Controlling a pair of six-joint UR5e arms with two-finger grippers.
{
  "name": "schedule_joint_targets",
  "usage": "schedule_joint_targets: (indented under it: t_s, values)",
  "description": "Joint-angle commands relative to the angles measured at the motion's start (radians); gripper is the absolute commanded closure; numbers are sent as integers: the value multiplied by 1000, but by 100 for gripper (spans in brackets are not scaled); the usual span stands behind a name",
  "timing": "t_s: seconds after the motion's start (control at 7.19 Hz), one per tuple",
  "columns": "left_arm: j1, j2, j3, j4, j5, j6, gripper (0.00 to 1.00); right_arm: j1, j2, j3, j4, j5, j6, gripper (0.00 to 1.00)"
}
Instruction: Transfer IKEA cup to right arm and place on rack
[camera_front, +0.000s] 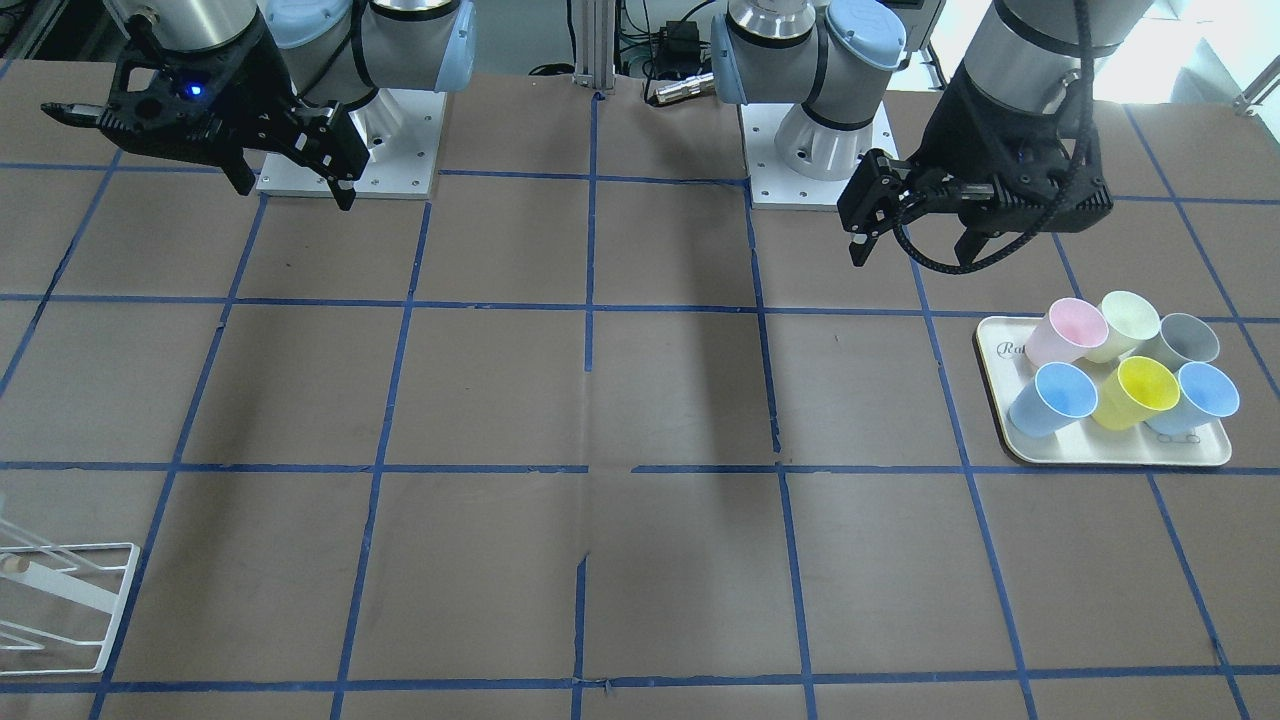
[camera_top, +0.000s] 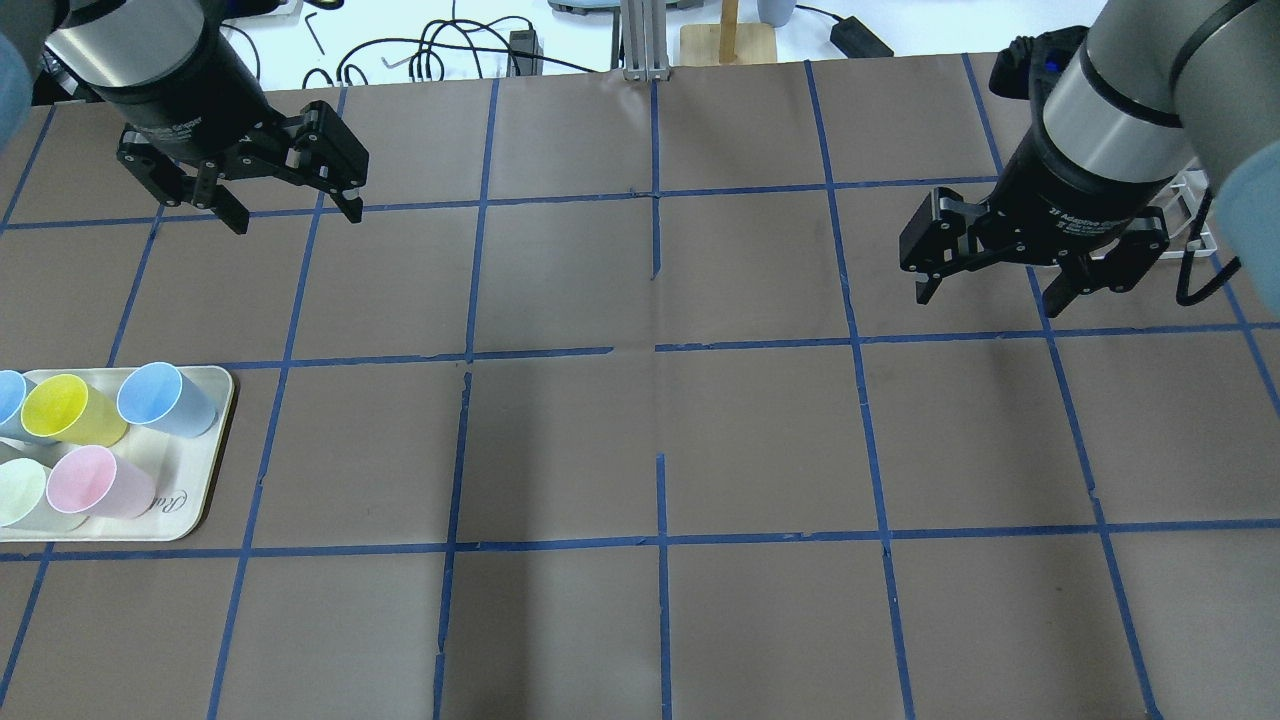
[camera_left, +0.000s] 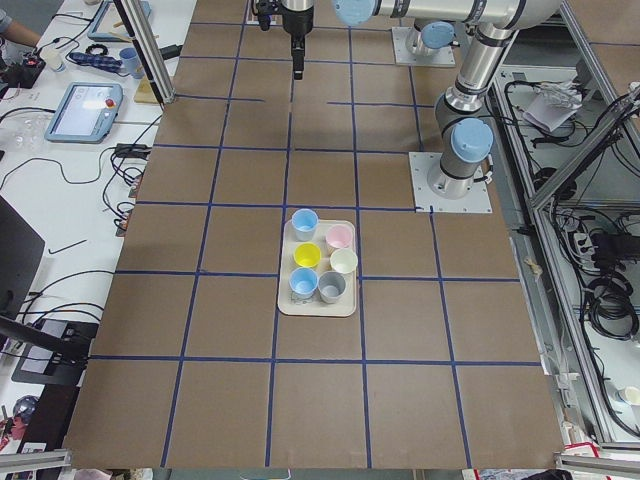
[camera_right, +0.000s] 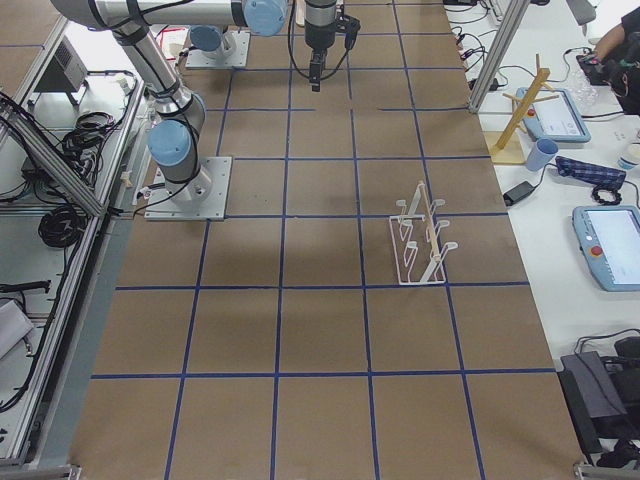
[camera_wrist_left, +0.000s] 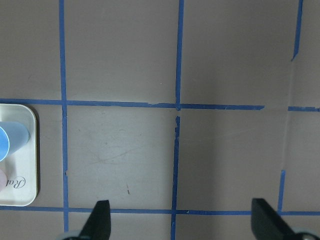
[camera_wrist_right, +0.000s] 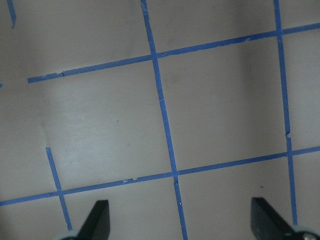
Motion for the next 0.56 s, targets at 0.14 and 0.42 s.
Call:
schedule_joint_targets:
  t_s: [0.14, 0.42]
  values:
    - [0, 0, 3, 3, 0, 6, 0, 0, 1, 1, 3, -4, 0, 0]
    - [0, -2, 3, 4, 0, 11, 0, -1, 2, 1, 0, -1, 4, 0]
